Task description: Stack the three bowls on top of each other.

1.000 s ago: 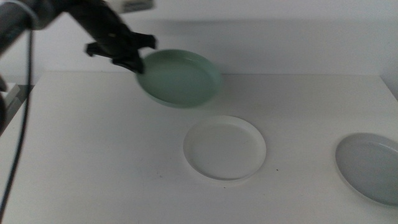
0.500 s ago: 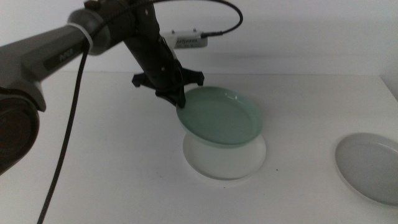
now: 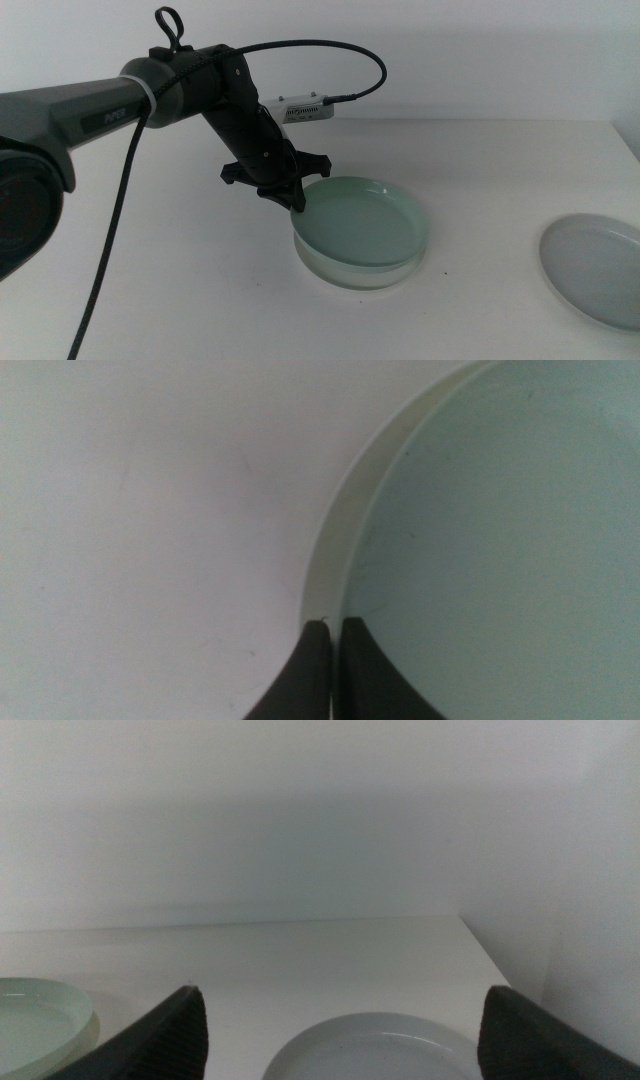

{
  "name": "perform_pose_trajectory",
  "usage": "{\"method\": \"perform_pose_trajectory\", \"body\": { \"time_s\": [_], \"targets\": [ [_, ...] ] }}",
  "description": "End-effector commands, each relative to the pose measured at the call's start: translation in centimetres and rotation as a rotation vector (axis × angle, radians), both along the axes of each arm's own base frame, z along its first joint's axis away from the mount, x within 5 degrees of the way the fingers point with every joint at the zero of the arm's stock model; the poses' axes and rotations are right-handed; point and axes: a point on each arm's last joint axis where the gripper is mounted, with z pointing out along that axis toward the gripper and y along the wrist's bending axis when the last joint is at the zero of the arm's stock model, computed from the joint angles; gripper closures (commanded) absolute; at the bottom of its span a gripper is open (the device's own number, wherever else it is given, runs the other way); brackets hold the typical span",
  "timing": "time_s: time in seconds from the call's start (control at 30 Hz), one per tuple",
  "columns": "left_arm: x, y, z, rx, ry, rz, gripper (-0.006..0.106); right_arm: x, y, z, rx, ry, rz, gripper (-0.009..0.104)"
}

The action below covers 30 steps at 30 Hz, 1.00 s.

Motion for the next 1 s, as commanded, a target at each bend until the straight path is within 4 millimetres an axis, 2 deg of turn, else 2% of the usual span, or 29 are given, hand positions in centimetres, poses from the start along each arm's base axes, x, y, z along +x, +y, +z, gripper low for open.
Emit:
{"method": "perform_pose_trajectory", "body": {
  "time_s": [0.0, 0.1, 0.2, 0.3, 0.4, 0.47, 0.5, 0.57, 0.7, 0.83, 0.97],
  "targets": [
    [0.0, -0.3, 0.5, -0.03, -0.02, 0.001, 0.102, 0.0, 0.0, 0.0, -0.013, -0.008, -0.006, 0.002],
    [0.0, -0.2, 0.5, -0.022, -0.026, -0.004, 0.099, 0.0, 0.0, 0.0, -0.013, -0.008, -0.006, 0.002],
    [0.0, -0.2, 0.5, -0.018, -0.028, -0.006, 0.089, 0.0, 0.0, 0.0, -0.013, -0.008, -0.006, 0.002],
    [0.0, -0.2, 0.5, -0.02, -0.029, -0.01, 0.066, 0.0, 0.0, 0.0, -0.013, -0.008, -0.006, 0.002],
    [0.0, -0.2, 0.5, -0.017, -0.043, -0.05, 0.036, 0.0, 0.0, 0.0, -0.013, -0.008, -0.006, 0.002],
    [-0.2, 0.1, 1.6, -0.018, -0.059, -0.075, 0.014, 0.0, 0.0, 0.0, -0.013, -0.008, -0.006, 0.002],
    [-0.3, 0.3, 2.5, -0.029, -0.071, -0.081, 0.006, 0.0, 0.0, 0.0, -0.013, -0.008, -0.006, 0.002],
    [-1.0, 0.7, 4.9, -0.045, -0.128, -0.108, 0.007, 0.0, 0.0, 0.0, -0.013, -0.008, -0.006, 0.002],
    [-4.1, 1.9, 10.7, -0.093, -0.305, -0.144, 0.007, 0.0, 0.0, 0.0, -0.013, -0.008, -0.006, 0.002],
    [-10.2, 4.3, 16.0, -0.124, -0.501, -0.184, 0.007, 0.0, 0.0, 0.0, -0.013, -0.008, -0.006, 0.002],
    [-16.1, 6.6, 19.3, -0.16, -0.595, -0.178, 0.007, 0.0, 0.0, 0.0, -0.013, -0.008, -0.006, 0.002]
  ]
}}
